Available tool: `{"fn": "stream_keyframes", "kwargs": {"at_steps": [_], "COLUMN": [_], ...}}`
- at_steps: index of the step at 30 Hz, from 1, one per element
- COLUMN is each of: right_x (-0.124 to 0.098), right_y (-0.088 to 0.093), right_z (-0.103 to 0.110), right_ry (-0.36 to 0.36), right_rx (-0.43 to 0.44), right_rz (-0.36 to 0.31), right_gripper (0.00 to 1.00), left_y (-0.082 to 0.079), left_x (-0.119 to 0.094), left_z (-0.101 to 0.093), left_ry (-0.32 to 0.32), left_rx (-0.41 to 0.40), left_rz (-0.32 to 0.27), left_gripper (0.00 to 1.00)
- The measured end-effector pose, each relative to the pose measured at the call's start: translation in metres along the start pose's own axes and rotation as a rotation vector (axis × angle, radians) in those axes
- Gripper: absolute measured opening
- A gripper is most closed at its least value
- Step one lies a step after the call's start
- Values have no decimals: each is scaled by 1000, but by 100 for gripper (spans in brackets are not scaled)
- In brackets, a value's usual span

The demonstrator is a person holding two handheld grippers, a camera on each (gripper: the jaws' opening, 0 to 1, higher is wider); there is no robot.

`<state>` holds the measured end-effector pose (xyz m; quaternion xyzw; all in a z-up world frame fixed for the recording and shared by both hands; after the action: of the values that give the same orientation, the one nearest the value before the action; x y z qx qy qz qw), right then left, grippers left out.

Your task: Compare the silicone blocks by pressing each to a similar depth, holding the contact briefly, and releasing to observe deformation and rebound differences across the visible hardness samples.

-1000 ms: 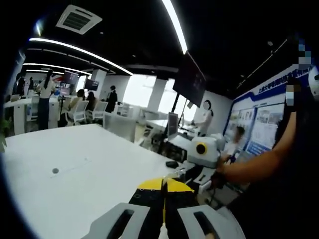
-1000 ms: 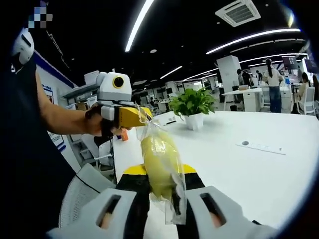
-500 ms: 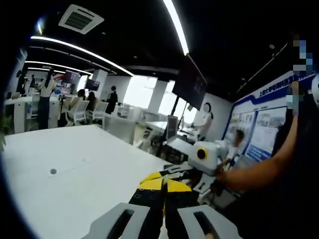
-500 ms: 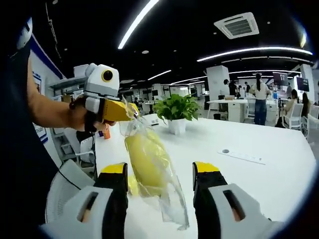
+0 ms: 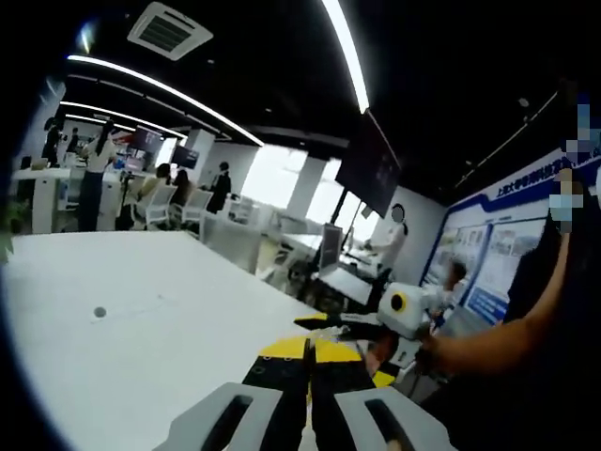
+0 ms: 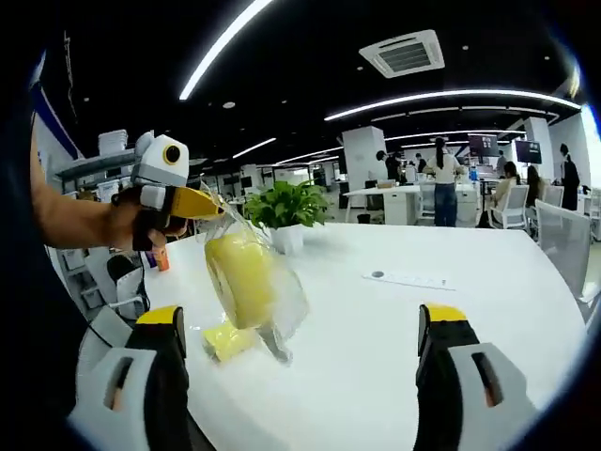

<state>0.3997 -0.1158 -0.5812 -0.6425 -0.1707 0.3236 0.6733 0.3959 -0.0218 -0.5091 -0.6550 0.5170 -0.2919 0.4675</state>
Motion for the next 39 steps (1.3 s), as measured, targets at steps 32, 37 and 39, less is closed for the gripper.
{"fn": "stream_keyframes", "kwargs": {"at_steps": [32, 37, 39], "right_x": [-46, -47, -46], "right_y": [99, 103, 103], "right_z": [-19, -18, -19], "right_ry": [123, 126, 123], "right_rx": [77, 90, 101], "right_rz": [174, 176, 168], "right_gripper": [96, 96, 96], "left_y": [117, 122, 125], "left_x": [18, 19, 21], "left_z": [33, 38, 38], "left_ry": [-122, -119, -122], "left_rx": [-209, -256, -262], "left_rz": [88, 79, 84], "left_gripper": [0, 0, 0]}}
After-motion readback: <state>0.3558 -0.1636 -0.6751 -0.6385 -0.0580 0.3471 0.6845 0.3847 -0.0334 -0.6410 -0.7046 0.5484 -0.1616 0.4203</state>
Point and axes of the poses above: the point that each gripper's makers call its tool centre point, and the gripper's own axes: x roughly forward along the fingers, z roughly to its left, y roughly out of its underside, the point moved 1 cm from there along -x, roughly backward along the fingers, and after that the axes turned 7 degrees about y, right-handed, at the moved point
